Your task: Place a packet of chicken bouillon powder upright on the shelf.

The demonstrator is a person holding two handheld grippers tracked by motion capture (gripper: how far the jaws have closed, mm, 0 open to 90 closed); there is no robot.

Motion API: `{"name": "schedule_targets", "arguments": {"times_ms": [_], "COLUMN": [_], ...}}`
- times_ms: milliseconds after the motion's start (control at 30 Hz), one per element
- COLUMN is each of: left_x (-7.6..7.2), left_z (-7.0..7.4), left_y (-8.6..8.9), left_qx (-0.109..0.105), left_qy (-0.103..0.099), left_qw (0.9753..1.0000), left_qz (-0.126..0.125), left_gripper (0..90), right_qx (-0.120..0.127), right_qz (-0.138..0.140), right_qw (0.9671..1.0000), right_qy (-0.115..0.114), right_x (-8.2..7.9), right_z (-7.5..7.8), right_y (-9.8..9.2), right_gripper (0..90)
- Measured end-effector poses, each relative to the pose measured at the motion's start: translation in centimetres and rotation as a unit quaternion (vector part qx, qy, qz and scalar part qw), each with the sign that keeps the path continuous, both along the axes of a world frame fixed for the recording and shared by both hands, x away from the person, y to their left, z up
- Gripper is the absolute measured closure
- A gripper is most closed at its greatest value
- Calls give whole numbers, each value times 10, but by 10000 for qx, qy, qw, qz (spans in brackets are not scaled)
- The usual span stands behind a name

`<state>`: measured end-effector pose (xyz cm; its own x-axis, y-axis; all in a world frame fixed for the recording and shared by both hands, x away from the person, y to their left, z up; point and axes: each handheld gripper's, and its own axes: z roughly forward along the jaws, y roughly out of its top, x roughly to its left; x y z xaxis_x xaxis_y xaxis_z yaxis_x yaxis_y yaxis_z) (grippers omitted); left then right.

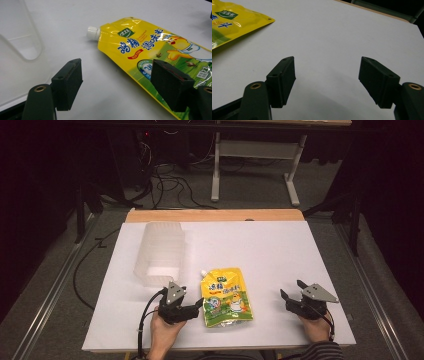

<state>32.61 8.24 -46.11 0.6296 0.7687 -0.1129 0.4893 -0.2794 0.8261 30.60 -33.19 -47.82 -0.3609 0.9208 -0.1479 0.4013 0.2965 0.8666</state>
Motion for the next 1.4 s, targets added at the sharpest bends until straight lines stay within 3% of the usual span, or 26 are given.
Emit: {"name": "schedule_targets", "arguments": {"times_ms": [100,133,267,400,533,700,800,1133,1233,1400], "left_x": [4,5,10,17,26,35,42,52,51,50], "left_z": [0,0,1,2,2,1,-1,-4,-4,-3], "left_y": [-7,-11,-18,-26,-35,-44,-49,-59,-65,-66], "left_qx": [188,101,127,285,366,373,448,451,709,798], "left_qy": [212,225,457,696,1020,1270,1488,1739,1673,1621], "left_qw": [9995,9997,9989,9972,9941,9912,9876,9834,9832,9834], "left_qz": [-103,-46,-22,-24,-12,62,215,255,185,190], "left_gripper": [251,246,226,217,194,179,173,176,183,231], "right_qx": [12,15,14,4,7,25,32,80,61,24], "right_qz": [-15,0,4,-1,5,5,-8,-3,-11,-9], "right_qw": [10000,10000,10000,10000,10000,10000,10000,10000,10000,10000], "right_qy": [-20,-35,-35,-34,-31,-42,-40,-60,-36,-42], "right_x": [-1,0,0,0,0,0,-1,-1,-1,-1], "right_z": [0,0,0,0,0,0,0,0,0,0], "right_y": [0,0,0,-1,0,-1,-1,-2,-1,0], "right_gripper": [301,300,300,301,300,300,300,300,300,300]}}
